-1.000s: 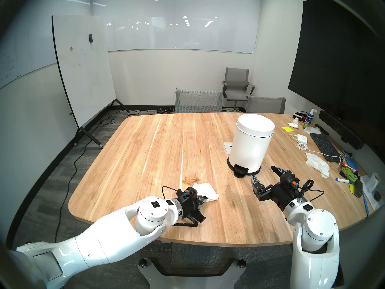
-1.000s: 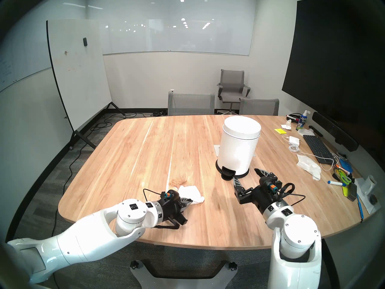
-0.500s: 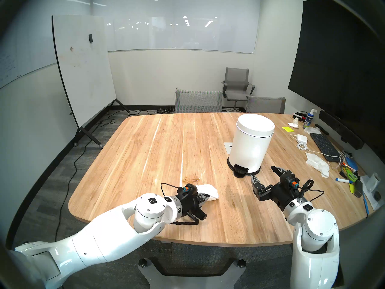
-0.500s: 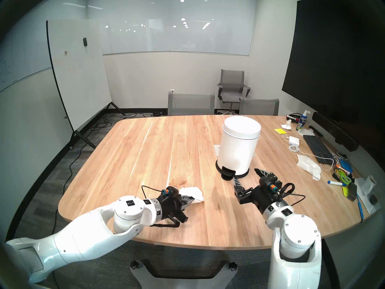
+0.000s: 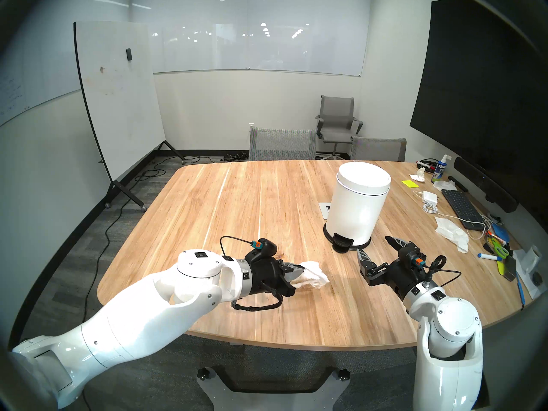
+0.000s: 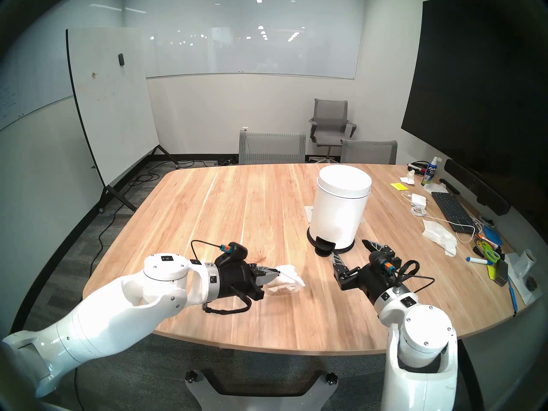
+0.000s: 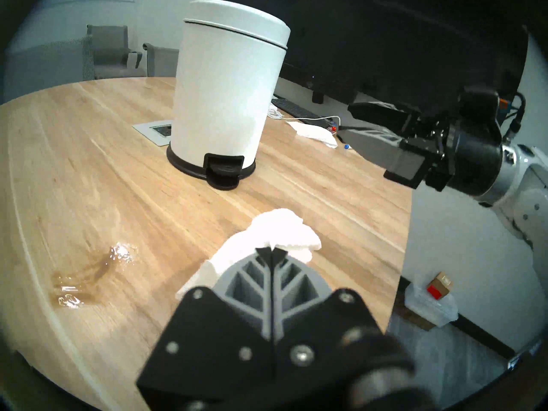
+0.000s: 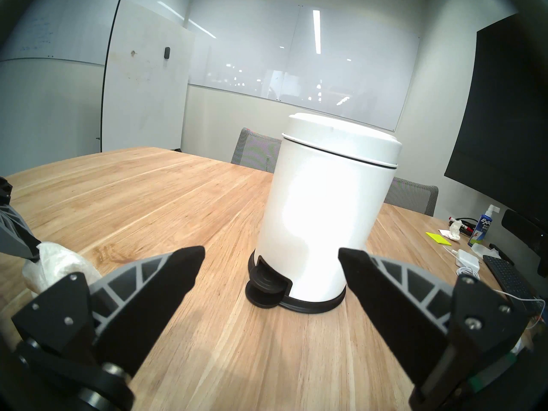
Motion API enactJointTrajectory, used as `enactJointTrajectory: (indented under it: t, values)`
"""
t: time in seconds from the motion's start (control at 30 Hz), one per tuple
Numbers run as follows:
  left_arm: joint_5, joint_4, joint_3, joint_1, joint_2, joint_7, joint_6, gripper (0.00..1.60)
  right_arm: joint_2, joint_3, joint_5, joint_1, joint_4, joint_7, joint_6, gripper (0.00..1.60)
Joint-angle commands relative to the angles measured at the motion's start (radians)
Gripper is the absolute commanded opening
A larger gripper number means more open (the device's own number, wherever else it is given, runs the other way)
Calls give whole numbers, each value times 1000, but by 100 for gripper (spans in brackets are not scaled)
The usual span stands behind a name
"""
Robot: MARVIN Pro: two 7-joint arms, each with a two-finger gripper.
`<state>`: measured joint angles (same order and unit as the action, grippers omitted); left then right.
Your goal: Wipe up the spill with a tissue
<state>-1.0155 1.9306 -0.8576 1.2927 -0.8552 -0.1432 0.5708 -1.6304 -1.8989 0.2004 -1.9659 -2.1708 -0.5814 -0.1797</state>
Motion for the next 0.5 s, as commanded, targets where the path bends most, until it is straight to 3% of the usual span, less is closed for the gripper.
enactJointTrajectory:
  t: [0.0, 0.03, 0.07, 0.27, 0.47]
  values:
    - [-156, -57, -42, -57, -25, 44, 97, 0, 1, 2, -1, 5, -20, -1, 3, 160]
    - [-182, -72, -49, -66, -35, 58, 142, 0, 1, 2, -1, 4, -20, -1, 3, 160]
    - [-205, -93, -42, -74, -37, 65, 136, 0, 1, 2, -1, 4, -20, -1, 3, 160]
    - [-337, -198, -37, -128, -88, 172, 275, 0, 0, 2, -1, 4, -22, -1, 2, 160]
    - [-372, -306, -46, -167, -148, 246, 339, 0, 0, 2, -1, 3, -22, -1, 2, 160]
